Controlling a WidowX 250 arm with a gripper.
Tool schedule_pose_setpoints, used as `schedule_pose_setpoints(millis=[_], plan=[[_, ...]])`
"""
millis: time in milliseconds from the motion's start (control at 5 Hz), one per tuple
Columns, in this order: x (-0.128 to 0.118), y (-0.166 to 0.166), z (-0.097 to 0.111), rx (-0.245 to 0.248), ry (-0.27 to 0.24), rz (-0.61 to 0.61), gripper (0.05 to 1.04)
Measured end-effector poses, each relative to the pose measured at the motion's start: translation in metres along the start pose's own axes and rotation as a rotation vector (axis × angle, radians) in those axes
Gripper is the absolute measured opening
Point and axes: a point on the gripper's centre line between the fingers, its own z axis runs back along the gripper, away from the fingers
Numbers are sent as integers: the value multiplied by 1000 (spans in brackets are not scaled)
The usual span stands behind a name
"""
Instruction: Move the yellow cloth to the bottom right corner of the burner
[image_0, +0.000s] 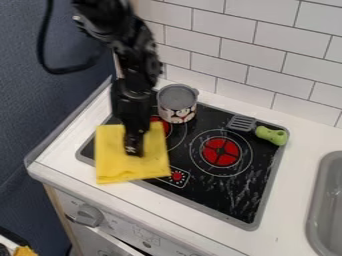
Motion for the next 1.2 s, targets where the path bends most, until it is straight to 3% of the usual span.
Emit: schedule_pose_setpoints(millis=[200, 600, 800, 1200], plan=[[-34, 5, 3, -19, 7, -86, 1000], [-106, 7, 8, -40, 96, -184, 999], [-133, 15, 9, -46, 116, -258, 999], [-160, 54, 13, -37, 121, -380, 1000]])
